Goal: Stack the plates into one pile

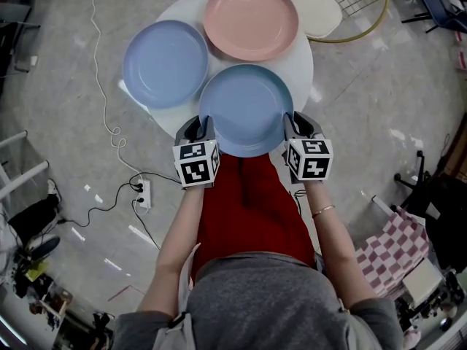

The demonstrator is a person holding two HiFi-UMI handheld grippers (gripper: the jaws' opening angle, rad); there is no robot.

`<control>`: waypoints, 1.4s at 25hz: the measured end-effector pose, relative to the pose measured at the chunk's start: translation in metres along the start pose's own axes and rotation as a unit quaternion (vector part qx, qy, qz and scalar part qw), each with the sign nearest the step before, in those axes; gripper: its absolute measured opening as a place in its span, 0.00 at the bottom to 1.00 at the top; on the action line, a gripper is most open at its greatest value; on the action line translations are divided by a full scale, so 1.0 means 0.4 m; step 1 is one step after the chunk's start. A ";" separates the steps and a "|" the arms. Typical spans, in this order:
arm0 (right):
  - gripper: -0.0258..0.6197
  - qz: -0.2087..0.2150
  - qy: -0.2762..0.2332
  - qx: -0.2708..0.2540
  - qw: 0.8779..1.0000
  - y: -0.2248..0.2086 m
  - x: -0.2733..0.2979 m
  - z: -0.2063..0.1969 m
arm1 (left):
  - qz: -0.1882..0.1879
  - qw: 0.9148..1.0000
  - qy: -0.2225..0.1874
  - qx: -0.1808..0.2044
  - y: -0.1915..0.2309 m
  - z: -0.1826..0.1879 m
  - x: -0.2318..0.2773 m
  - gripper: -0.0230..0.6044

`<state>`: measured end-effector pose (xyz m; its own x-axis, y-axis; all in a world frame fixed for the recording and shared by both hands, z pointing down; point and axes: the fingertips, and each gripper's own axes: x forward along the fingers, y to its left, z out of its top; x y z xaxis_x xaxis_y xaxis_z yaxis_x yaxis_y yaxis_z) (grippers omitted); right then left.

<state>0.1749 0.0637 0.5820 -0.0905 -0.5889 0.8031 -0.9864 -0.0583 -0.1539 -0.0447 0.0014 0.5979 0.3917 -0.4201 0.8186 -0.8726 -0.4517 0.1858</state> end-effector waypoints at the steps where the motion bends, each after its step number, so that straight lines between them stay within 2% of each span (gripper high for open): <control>1: 0.16 0.001 0.000 0.000 1.000 0.000 -0.003 0.000 | 0.000 1.000 0.001 0.001 -0.002 -0.002 -0.004 0.17; 7: 0.16 0.003 -0.006 -0.005 1.000 0.008 -0.039 0.002 | 0.003 1.000 -0.002 0.005 -0.016 -0.009 -0.044 0.17; 14: 0.16 0.031 -0.037 -0.032 0.998 0.064 -0.059 0.087 | 0.024 0.999 -0.034 -0.015 0.029 0.043 -0.105 0.17; 23: 0.16 0.089 -0.053 -0.084 0.991 0.227 -0.004 0.226 | 0.082 0.991 -0.077 -0.072 0.190 0.093 -0.192 0.16; 29: 0.16 0.108 -0.058 -0.117 0.985 0.348 0.051 0.309 | 0.114 0.984 -0.095 -0.100 0.312 0.122 -0.235 0.16; 35: 0.16 0.117 -0.051 -0.131 0.983 0.441 0.118 0.363 | 0.127 0.980 -0.097 -0.119 0.427 0.153 -0.235 0.16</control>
<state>0.0164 -0.0914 0.5093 -0.3180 -0.6400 0.6994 -0.9429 0.2904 -0.1629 -0.2128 -0.0843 0.5193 0.1811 -0.6475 0.7402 -0.9834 -0.1265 0.1299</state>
